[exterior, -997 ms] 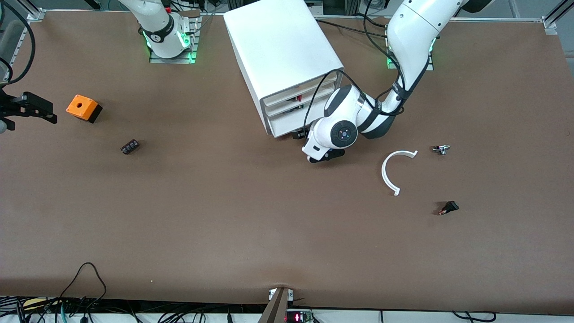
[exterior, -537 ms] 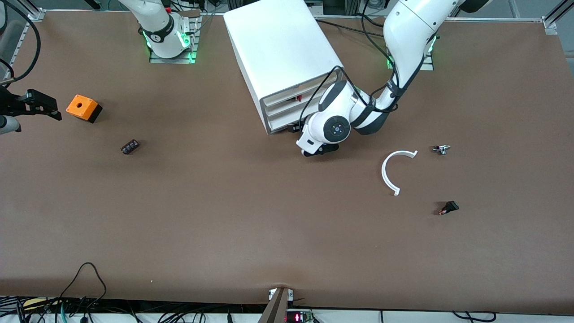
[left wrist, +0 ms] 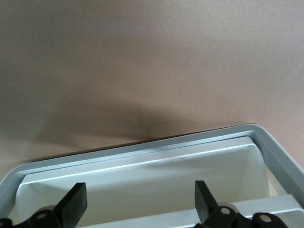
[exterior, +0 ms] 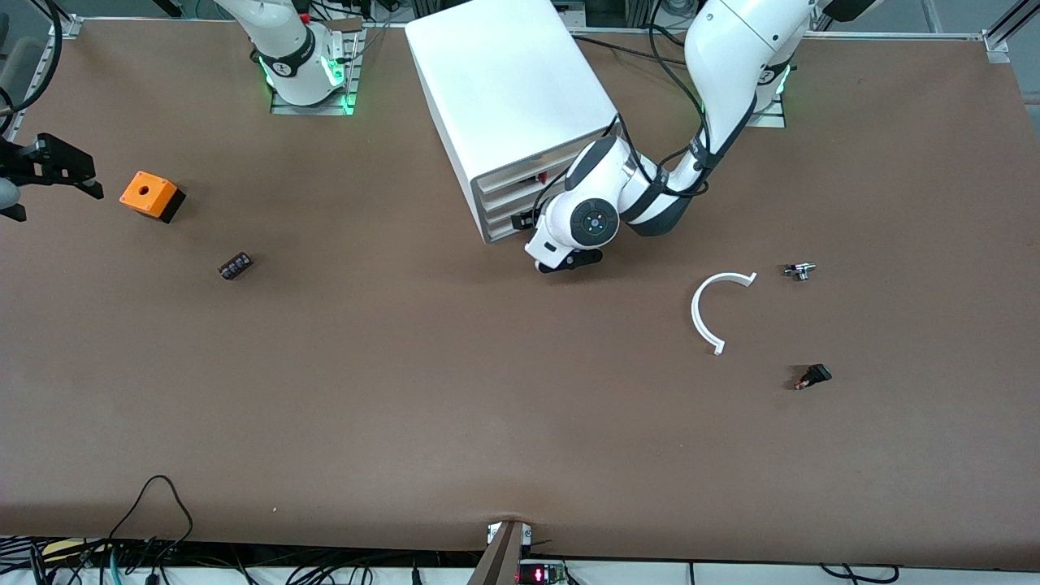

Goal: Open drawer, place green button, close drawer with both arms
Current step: 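Push the drawer fully shut with the left gripper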

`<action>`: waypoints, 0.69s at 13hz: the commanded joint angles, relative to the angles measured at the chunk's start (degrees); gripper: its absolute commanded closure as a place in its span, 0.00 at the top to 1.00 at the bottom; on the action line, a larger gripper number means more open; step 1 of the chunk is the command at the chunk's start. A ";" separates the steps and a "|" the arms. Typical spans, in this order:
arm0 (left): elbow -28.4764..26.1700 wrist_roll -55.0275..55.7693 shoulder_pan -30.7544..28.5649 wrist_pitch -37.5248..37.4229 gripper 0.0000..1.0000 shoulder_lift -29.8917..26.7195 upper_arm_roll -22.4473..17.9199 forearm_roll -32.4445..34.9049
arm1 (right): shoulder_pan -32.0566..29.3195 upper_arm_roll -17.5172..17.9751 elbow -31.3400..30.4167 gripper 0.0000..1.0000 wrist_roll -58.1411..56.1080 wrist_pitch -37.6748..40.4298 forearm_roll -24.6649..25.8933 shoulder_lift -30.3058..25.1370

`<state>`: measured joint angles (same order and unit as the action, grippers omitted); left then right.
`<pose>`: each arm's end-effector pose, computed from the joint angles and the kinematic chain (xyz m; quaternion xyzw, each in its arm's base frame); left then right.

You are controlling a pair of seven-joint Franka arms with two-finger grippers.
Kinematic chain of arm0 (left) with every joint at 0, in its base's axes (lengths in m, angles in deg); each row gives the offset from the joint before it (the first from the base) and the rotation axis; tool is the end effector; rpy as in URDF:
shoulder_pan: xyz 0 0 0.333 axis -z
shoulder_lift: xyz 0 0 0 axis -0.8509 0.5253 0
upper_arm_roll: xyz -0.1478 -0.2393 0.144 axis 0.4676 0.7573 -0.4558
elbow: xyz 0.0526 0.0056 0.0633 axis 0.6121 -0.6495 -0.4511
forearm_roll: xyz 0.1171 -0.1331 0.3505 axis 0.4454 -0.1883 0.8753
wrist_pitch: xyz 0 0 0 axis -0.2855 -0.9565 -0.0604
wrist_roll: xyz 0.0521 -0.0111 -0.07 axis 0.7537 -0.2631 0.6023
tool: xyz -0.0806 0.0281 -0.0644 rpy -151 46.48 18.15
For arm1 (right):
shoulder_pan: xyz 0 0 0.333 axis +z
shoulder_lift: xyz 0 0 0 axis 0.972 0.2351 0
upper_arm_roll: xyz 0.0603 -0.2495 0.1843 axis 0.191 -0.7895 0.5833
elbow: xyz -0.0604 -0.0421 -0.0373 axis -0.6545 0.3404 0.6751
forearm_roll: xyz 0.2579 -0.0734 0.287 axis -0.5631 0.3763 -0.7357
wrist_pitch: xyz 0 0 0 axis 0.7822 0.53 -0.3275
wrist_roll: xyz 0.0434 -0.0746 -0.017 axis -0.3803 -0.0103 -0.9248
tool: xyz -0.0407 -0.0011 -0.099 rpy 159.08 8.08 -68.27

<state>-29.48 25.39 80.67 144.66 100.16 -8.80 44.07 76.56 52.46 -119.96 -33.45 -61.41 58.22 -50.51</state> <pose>0.4621 -0.4420 0.2108 0.9548 0.1285 -0.2572 0.0760 0.5710 -0.0380 0.6140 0.9831 0.1816 -0.0195 0.0133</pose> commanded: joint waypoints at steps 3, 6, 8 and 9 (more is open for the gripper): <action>0.35 -0.15 -2.41 -0.35 1.00 -3.78 -1.52 -0.54 | -0.25 0.24 -7.69 1.00 0.37 -3.67 -0.62 -5.12; 2.19 -0.42 -6.45 -3.41 1.00 -7.91 -1.62 9.07 | -0.25 0.15 -7.60 1.00 0.46 -2.96 -0.62 -5.12; 3.68 0.02 -6.72 -6.40 1.00 -9.94 -1.79 17.71 | -0.25 -0.03 -7.51 1.00 0.37 -1.83 -0.62 -5.12; 6.30 -0.24 -8.03 -9.90 1.00 -10.38 -1.71 19.05 | -0.25 -0.03 -7.51 1.00 0.37 -1.56 -0.62 -5.04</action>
<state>-25.52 25.18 73.24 139.56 92.00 -10.43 59.18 76.52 52.40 -126.11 -33.44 -63.64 58.22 -54.21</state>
